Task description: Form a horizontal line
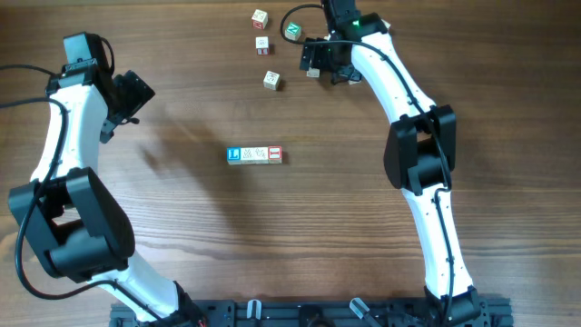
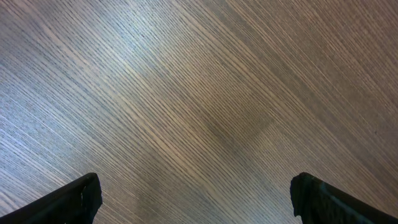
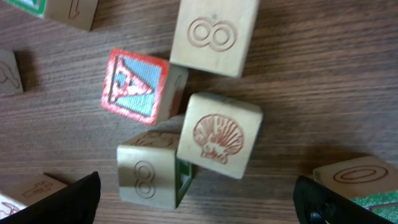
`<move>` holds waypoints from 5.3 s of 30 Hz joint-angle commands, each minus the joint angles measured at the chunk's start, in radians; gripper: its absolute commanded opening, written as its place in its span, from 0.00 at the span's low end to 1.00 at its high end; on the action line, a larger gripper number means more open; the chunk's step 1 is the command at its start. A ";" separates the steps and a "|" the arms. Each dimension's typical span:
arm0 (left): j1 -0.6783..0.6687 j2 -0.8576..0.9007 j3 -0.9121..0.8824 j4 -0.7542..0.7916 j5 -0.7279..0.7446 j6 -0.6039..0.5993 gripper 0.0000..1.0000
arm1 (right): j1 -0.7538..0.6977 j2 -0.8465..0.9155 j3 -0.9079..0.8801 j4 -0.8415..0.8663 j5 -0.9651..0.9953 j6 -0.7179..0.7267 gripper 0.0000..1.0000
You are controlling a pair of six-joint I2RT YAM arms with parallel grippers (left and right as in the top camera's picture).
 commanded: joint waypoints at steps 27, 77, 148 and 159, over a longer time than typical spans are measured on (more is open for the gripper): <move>0.000 -0.011 0.008 0.002 0.001 -0.002 1.00 | 0.002 0.038 -0.004 0.077 0.196 0.116 0.56; -0.001 -0.011 0.008 0.002 0.001 -0.002 1.00 | 0.255 -0.316 -0.435 -0.309 -0.056 -0.018 0.17; 0.000 -0.011 0.008 0.002 0.001 -0.002 1.00 | 0.215 -0.323 -0.514 -0.245 -0.040 -0.023 0.05; -0.001 -0.011 0.008 0.002 0.001 -0.002 1.00 | 0.217 -0.323 -0.554 -0.225 -0.214 -0.022 0.05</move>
